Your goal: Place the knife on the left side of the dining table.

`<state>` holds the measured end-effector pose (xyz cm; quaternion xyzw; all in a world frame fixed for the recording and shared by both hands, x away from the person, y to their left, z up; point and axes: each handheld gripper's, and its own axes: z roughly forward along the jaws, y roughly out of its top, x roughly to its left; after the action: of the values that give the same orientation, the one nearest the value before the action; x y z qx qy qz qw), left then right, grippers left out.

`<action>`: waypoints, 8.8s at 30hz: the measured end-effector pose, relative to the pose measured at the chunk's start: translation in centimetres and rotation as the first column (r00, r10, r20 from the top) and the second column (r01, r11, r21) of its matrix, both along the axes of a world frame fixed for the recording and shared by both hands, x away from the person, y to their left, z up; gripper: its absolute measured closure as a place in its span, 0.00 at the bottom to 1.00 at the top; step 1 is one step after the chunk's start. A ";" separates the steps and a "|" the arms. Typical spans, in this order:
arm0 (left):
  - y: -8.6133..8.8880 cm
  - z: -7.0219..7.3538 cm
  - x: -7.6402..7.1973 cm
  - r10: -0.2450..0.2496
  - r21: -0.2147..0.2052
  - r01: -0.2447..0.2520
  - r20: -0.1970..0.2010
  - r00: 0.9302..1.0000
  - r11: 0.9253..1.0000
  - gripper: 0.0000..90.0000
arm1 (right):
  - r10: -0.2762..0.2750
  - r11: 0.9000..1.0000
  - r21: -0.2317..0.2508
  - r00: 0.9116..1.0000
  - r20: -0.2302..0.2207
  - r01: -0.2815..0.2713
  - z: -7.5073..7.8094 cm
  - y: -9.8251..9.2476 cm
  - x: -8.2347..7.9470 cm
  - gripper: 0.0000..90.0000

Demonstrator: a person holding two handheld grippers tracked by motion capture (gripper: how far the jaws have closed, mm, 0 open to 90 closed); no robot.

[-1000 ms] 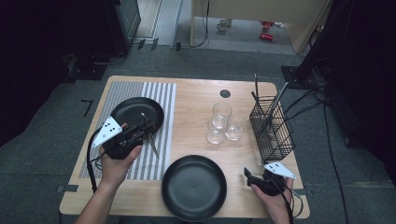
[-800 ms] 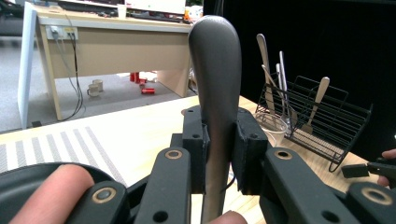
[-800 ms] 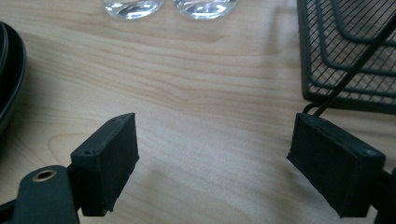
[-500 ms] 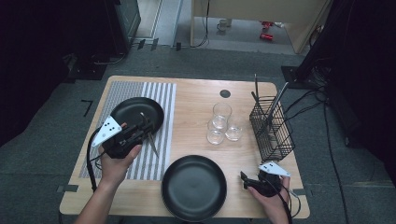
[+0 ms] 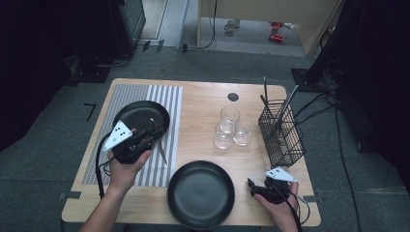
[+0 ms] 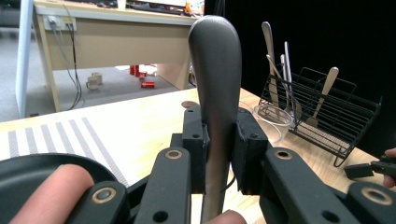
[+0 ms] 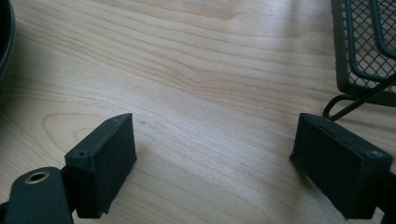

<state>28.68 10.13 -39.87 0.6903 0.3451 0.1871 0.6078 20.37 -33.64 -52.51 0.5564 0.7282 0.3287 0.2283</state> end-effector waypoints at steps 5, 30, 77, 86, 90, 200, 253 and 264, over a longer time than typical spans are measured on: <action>-0.3 -0.1 -0.2 -0.008 0.004 0.008 -0.007 1.000 1.000 0.87 | -0.001 1.000 0.000 1.000 0.000 0.001 0.0 0.0 0.0 0.14; 2.3 -1.3 -1.2 0.030 -0.010 -0.031 -0.070 0.997 0.999 0.86 | -0.005 1.000 0.003 1.000 0.000 0.005 0.0 0.0 0.0 0.14; 11.9 -7.5 -0.8 0.229 -0.015 -0.245 -0.311 0.923 0.969 0.70 | -0.007 1.000 0.000 1.000 0.000 0.007 0.0 0.0 0.0 0.15; 13.0 -9.5 -0.2 0.245 -0.039 -0.278 -0.368 0.897 0.960 0.64 | -0.007 1.000 0.001 1.000 0.000 0.007 0.0 0.0 0.0 0.15; 13.4 -10.2 -0.2 0.249 -0.047 -0.287 -0.380 0.891 0.957 0.61 | -0.007 1.000 0.001 1.000 0.000 0.007 0.0 0.0 0.0 0.15; 9.0 -11.2 -0.2 0.525 0.484 -0.356 -0.276 0.805 0.799 0.39 | -0.003 1.000 -0.001 1.000 0.002 0.003 0.0 -0.1 0.0 0.15; 7.4 -9.5 -0.9 0.396 0.301 -0.315 -0.267 0.878 0.900 0.13 | -0.055 0.998 0.061 0.929 0.365 0.035 11.2 1.2 -1.5 0.21; 7.1 -9.7 -0.8 0.385 0.311 -0.299 -0.267 0.884 0.902 0.14 | -0.103 0.994 0.062 0.922 0.374 0.085 13.4 0.2 2.2 0.25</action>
<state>27.85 17.19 -49.52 0.7128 0.5290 0.2207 0.4041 22.58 -33.40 -39.11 0.5223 0.6359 0.4341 0.3667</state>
